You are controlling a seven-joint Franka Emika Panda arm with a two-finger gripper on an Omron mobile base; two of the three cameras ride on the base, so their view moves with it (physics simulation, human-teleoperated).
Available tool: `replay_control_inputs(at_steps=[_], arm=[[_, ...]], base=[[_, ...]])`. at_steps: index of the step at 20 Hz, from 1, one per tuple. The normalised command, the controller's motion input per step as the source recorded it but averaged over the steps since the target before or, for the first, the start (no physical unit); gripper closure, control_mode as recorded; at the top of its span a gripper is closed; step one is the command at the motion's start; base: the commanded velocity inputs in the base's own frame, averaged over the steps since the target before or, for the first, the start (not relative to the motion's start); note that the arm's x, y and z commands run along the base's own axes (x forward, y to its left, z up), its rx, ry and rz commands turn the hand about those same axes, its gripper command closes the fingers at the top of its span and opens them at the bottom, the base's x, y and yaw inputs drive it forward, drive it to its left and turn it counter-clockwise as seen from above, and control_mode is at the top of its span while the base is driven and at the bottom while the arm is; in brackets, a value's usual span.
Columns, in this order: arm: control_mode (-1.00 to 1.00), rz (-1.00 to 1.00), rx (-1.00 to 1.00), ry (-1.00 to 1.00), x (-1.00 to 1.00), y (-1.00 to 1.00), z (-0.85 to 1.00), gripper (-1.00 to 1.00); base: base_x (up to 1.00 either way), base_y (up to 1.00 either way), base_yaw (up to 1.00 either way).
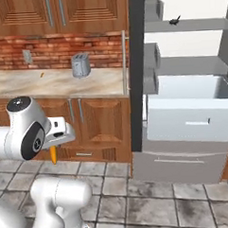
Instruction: Place the tomato and carrot inside the fridge drawer. Close the drawer after placing the vegetables.
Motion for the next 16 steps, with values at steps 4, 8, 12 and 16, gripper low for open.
replay_control_inputs(at_steps=[4,8,12,16], arm=[[1.00,0.00,0.00,0.00,0.00,0.00,0.00,1.00],[1.00,0.00,0.00,0.00,0.00,0.00,0.00,1.00],[1.00,0.00,0.00,0.00,0.00,0.00,0.00,1.00],[1.00,0.00,0.00,0.00,0.00,0.00,0.00,1.00]], base=[[0.32,-1.00,0.00],[0.85,-1.00,0.00],[1.00,-0.95,0.00],[0.97,-1.00,0.01]])
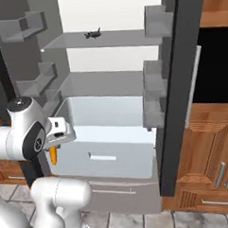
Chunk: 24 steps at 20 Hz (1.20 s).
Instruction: Place the tomato and carrot inside the fridge drawer. Close the drawer after placing the vegetables.
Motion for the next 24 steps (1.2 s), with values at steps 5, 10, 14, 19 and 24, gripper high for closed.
replay_control_inputs(at_steps=[5,10,14,19,24], arm=[[1.00,0.00,0.00,0.00,0.00,0.00,0.00,1.00],[1.00,0.00,0.00,0.00,0.00,0.00,0.00,1.00],[1.00,0.00,0.00,0.00,0.00,0.00,0.00,1.00],[1.00,0.00,0.00,0.00,0.00,0.00,0.00,1.00],[-1.00,0.04,0.00,0.00,0.22,-0.04,-0.09,1.00]], base=[[0.55,-0.68,0.14],[0.39,-0.34,0.22],[0.51,-0.47,0.26],[0.24,-0.41,0.24],[0.00,-0.07,0.05]])
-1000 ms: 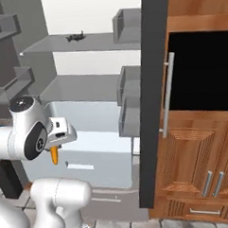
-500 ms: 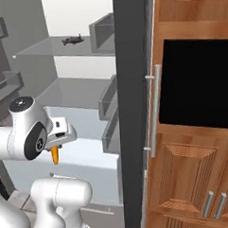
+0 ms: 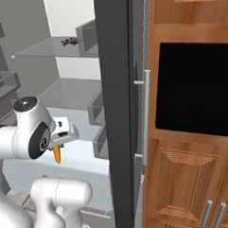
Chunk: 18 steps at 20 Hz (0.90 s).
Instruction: Place the tomato and carrot inside the fridge drawer. Close the drawer after placing the vegetables.
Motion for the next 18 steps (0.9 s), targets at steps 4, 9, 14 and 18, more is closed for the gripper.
replay_control_inputs(at_steps=[4,9,14,18], arm=[[-1.00,0.10,-0.01,0.13,1.00,0.14,-0.12,1.00],[-1.00,0.10,-0.14,0.28,1.00,0.58,-0.35,1.00],[-1.00,0.12,-0.17,0.23,0.60,0.35,-0.69,1.00],[-1.00,0.14,-0.05,0.14,0.25,-0.02,-0.69,1.00]], base=[[0.00,0.00,0.00],[0.00,0.00,0.00],[0.00,0.00,0.00],[0.00,0.00,0.00]])
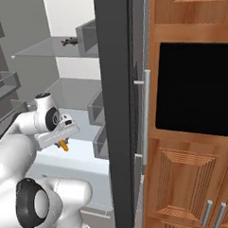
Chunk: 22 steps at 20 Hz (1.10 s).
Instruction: Place the tomato and carrot inside the fridge drawer. Close the drawer after placing the vegetables.
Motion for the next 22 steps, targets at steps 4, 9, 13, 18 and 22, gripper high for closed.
replay_control_inputs(at_steps=[4,9,13,18,22], arm=[[-1.00,0.15,0.00,0.05,0.16,-0.06,-0.56,1.00],[-1.00,0.16,0.00,0.05,0.25,0.00,-0.43,1.00],[-1.00,0.10,0.02,0.05,0.00,0.00,-0.43,1.00],[-1.00,0.05,0.06,0.05,0.00,0.00,-0.43,1.00],[-1.00,0.03,0.03,0.06,-0.21,0.00,-0.52,1.00]], base=[[0.00,0.00,0.00],[0.00,0.00,0.00],[0.00,0.00,0.00],[0.00,0.00,0.00],[0.00,0.00,0.00]])
